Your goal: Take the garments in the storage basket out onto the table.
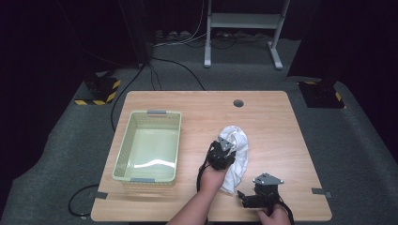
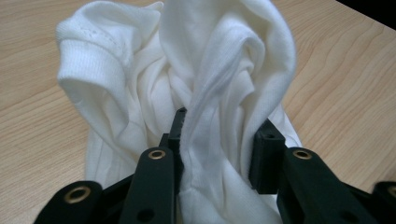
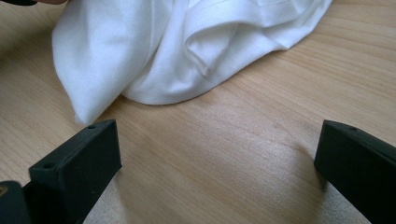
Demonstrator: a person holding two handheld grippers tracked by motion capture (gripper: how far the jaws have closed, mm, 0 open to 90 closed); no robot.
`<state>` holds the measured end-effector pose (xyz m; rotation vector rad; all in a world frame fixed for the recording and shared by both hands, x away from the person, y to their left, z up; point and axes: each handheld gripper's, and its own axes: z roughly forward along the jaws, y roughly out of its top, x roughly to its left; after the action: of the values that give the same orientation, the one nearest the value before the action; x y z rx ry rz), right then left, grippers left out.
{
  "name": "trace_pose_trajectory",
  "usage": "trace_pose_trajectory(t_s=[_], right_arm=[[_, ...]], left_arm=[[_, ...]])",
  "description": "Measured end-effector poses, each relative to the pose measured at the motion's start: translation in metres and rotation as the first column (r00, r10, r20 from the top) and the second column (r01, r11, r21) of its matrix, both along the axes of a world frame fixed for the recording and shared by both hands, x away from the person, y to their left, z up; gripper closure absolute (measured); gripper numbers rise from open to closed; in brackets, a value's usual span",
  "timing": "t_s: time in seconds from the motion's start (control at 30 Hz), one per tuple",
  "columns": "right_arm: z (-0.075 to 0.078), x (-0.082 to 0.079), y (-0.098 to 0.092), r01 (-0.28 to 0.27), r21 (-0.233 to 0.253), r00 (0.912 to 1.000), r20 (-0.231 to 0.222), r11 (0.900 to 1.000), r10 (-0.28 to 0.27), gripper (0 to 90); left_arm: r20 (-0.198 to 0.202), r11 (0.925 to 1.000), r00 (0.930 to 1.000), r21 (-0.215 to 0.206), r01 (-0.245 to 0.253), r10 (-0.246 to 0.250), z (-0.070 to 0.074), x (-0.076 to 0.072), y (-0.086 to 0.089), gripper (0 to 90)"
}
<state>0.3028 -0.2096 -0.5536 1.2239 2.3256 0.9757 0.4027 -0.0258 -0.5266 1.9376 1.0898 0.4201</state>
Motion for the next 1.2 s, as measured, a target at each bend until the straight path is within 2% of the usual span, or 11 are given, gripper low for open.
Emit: trace_pose_trajectory(t_s=[0.33,0.4,0.5,0.6,0.83,1.2], right_arm=[[0.0,0.0,0.001,-0.011,-0.006,0.9999,0.0,1.0,0.011,0.0],[0.0,0.0,0.001,-0.01,-0.002,0.9999,-0.001,1.0,0.01,0.0],[0.0,0.0,0.0,-0.01,0.001,0.9999,-0.002,1.0,0.01,0.0],[0.0,0.0,0.0,-0.011,0.003,0.9999,-0.001,1.0,0.011,0.0],[0.0,0.0,0.0,-0.01,-0.001,0.9999,-0.001,1.0,0.01,0.0],[0.0,0.0,0.001,-0.011,-0.006,0.9999,0.0,1.0,0.011,0.0]], left_arm=[[0.003,0.9999,1.0,-0.014,-0.006,0.006,0.004,-0.003,0.003,48.3],[-0.004,0.9998,1.0,-0.017,-0.005,0.005,0.005,-0.002,0.004,42.1],[0.008,0.9999,1.0,-0.013,-0.002,0.002,0.007,-0.003,0.004,37.7],[0.007,0.9992,1.0,-0.04,0.001,0.0,0.01,-0.005,0.006,33.3],[0.046,0.9973,0.9988,-0.071,0.02,-0.016,0.028,-0.014,0.011,26.5],[0.093,0.9972,0.9952,-0.064,0.037,-0.031,0.053,-0.023,0.02,21.0]])
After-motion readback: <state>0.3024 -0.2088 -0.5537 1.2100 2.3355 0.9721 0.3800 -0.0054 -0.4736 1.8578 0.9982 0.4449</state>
